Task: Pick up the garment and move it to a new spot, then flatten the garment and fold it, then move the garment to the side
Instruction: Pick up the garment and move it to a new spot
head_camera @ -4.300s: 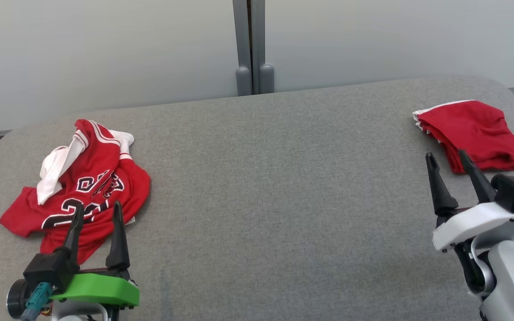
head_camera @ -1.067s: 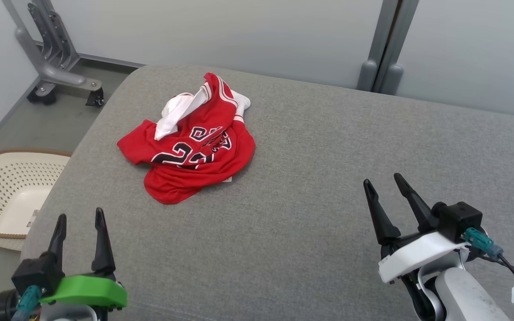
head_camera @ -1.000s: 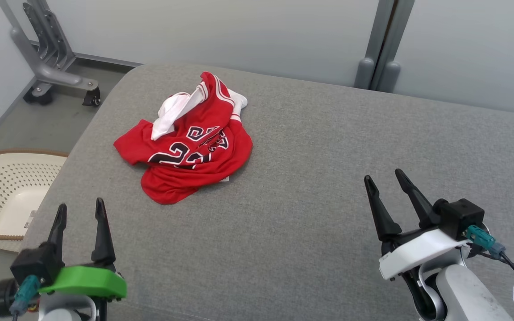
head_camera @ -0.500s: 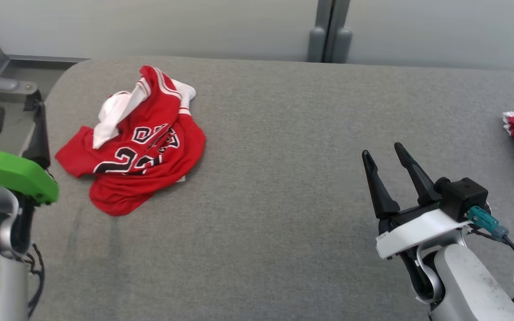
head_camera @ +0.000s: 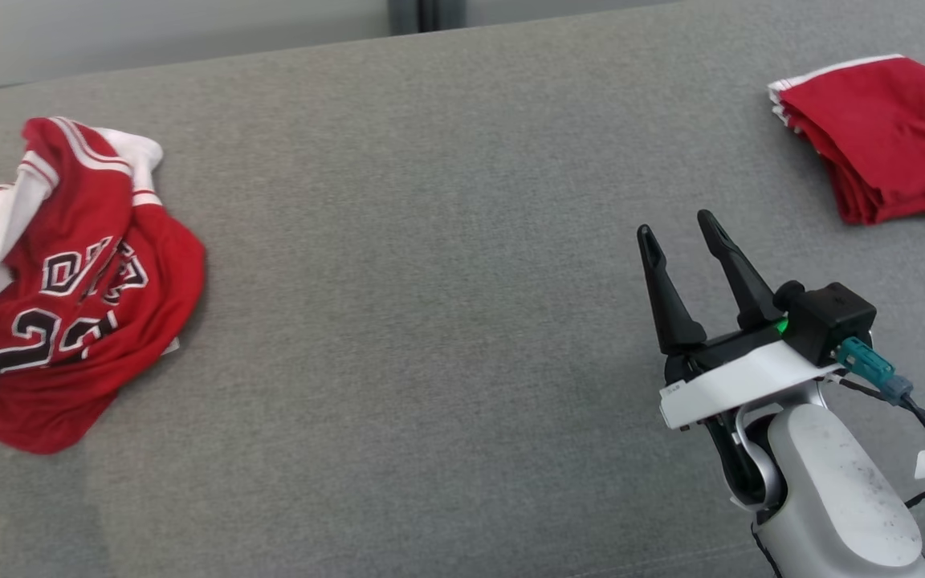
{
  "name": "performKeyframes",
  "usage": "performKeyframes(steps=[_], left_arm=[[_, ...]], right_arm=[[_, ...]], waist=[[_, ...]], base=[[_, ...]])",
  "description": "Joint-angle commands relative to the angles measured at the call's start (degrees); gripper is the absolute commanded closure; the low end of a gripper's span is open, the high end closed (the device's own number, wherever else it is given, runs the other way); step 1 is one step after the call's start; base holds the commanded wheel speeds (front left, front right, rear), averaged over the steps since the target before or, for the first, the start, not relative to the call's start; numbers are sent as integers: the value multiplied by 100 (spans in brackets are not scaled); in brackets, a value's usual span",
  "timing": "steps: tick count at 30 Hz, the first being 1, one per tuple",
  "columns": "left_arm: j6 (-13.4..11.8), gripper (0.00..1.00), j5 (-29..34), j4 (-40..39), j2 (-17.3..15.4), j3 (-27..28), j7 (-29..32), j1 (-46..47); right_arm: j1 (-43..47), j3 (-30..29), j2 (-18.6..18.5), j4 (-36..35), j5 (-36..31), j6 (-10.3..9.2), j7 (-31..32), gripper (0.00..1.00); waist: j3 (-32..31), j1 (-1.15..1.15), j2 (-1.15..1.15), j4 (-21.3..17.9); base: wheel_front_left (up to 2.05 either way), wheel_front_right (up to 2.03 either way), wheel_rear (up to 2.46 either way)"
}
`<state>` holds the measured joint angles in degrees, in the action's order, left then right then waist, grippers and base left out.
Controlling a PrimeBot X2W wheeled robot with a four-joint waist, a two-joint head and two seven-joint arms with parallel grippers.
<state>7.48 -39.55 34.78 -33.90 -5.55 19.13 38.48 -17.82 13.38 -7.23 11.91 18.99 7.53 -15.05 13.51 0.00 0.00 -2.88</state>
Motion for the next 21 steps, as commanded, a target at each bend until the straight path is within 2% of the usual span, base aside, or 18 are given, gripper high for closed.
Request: performKeyframes(steps=[1,6,12,13,14,15,21], left_arm=[[2,0,-120,116,-63,-73,42,121],[2,0,-445,731,-229,-344,246,217],[2,0,-331,1385,-340,-567,85,371],[2,51,-302,1482,-334,-591,34,403],[2,97,-257,1581,-310,-649,-1,432],[2,100,-244,1652,-287,-693,-9,456],[2,100,-302,1847,-199,-976,-69,572]], right_arm=[[-82,0,27,-31,-30,-8,-17,0],[-143,60,81,-8,15,-8,-17,0],[-139,77,93,31,22,-8,-17,0],[-132,72,97,33,10,-8,-17,0],[-121,62,92,41,-2,-8,-17,0],[-112,60,84,52,-7,-8,-17,0],[-41,131,44,157,50,-8,-17,0]], waist=[[611,0,0,-677],[741,0,0,-912],[751,0,0,-998],[740,0,0,-993],[717,0,0,-978],[692,0,0,-959],[386,0,0,-786]], base=[[0,0,0],[0,0,0],[0,0,0],[0,0,0],[0,0,0],[0,0,0],[0,0,0]])
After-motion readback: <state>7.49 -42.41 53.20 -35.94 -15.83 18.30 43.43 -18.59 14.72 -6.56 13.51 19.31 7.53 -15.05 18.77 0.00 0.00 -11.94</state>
